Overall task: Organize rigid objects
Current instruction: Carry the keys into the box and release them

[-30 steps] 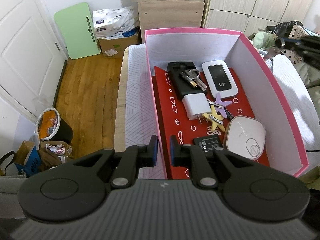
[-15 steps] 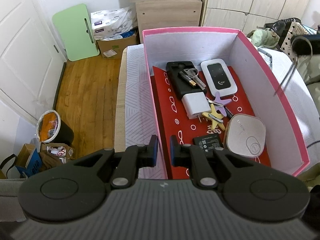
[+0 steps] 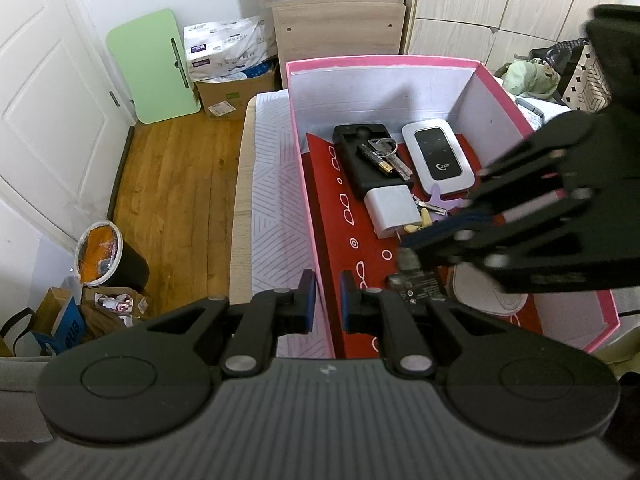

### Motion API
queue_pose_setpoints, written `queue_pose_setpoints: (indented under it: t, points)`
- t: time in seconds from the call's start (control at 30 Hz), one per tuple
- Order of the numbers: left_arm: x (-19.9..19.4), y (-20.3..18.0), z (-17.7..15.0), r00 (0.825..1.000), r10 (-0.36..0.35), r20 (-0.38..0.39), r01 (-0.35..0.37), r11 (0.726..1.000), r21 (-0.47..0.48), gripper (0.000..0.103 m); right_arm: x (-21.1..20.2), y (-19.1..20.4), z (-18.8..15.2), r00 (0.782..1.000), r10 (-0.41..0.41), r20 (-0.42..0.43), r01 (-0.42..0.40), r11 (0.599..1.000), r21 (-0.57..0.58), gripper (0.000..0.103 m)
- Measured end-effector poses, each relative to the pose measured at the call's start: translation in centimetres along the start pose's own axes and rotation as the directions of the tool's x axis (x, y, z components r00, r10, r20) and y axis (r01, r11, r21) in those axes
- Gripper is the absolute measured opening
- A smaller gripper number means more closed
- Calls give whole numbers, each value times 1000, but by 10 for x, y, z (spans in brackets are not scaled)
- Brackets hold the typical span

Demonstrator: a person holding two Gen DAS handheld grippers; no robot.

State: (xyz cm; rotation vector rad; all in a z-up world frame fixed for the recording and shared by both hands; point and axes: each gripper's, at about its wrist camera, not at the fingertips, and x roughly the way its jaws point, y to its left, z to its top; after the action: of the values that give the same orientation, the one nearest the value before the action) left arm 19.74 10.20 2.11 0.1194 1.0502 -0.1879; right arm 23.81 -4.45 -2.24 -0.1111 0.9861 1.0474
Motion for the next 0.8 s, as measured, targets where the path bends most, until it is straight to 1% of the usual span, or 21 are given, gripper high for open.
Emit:
queue_pose_setpoints:
  t: [0.13, 0.23, 0.33, 0.43, 0.53, 0.7, 0.73, 0.8]
  points:
    - [0, 2, 1, 1000, -5, 1, 5, 1000, -7, 10, -11, -2, 0, 998, 68, 19, -68, 997, 31, 10]
    - [0, 3, 1, 1000, -10, 5, 10, 1000, -9, 10, -36, 2, 0, 997, 20, 76, -20, 1000, 3, 11]
    - [0, 4, -1, 1000, -11, 12, 11, 1000, -8, 10, -71, -6, -3, 990, -13, 140, 9, 999, 32, 14]
    - [-1, 4, -3, 1000, -13, 17, 13, 1000, -13, 10, -105, -21, -9, 978, -81, 191, 66, 994, 87, 21]
    - [-2, 4, -4, 1000, -12, 22, 12, 1000, -19, 10, -138, -42, -20, 959, -179, 221, 144, 976, 166, 25]
    - [-2, 4, -4, 1000, -6, 23, 7, 1000, -15, 10, -176, -77, -42, 918, -327, 225, 257, 922, 288, 33]
    - [-2, 4, -4, 1000, -7, 24, 7, 1000, -15, 10, -181, -84, -46, 911, -349, 220, 274, 910, 311, 36]
    - [-2, 3, -4, 1000, -7, 24, 7, 1000, -15, 10, -185, -92, -54, 896, -394, 206, 312, 887, 340, 39]
